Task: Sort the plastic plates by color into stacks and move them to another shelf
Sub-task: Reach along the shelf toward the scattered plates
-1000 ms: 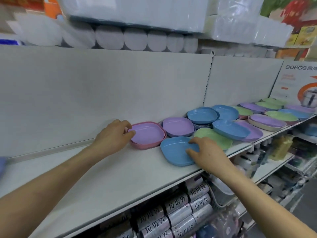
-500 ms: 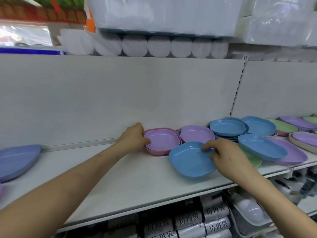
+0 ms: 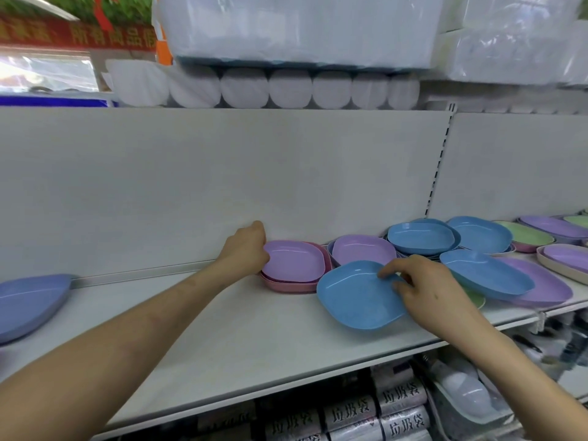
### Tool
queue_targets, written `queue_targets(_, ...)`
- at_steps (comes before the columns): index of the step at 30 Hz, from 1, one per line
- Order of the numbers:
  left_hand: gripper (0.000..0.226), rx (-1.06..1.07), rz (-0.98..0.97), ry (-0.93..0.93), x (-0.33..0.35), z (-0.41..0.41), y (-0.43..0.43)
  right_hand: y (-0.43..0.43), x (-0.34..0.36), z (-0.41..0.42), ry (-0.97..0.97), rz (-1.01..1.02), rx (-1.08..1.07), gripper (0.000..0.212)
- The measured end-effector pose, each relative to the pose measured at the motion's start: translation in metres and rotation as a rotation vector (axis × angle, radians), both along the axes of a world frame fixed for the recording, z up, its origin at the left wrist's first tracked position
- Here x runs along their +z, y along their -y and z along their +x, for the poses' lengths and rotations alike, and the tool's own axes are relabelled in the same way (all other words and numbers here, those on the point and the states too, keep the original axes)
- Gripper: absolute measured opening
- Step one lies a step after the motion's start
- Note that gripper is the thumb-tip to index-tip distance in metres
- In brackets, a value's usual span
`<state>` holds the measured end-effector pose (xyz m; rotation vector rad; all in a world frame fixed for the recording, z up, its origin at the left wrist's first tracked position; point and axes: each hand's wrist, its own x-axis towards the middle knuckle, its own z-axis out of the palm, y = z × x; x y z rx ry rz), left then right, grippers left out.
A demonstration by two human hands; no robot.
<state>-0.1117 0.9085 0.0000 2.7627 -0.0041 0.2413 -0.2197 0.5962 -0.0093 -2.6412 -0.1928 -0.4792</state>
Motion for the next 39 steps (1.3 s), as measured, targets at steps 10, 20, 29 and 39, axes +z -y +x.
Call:
queue_targets(10,0.035,-0.037,0.209,0.206,0.014,-0.005,0.004,0.004,-0.001,0.001,0.017,0.041,-0.014,0.034)
queue_targets(20,0.038,-0.076,-0.588,0.043,0.009,-0.017,-0.012,0.005,0.001,-0.005,-0.035,0.279,-0.012,0.043)
queue_targets(29,0.029,0.005,-1.041,-0.040,0.010,-0.068,-0.025,-0.005,0.002,-0.010,-0.112,0.637,0.137,0.054)
queue_targets(39,0.049,0.121,-0.825,0.167,-0.012,-0.171,-0.067,-0.056,-0.011,-0.018,-0.196,0.655,0.372,0.059)
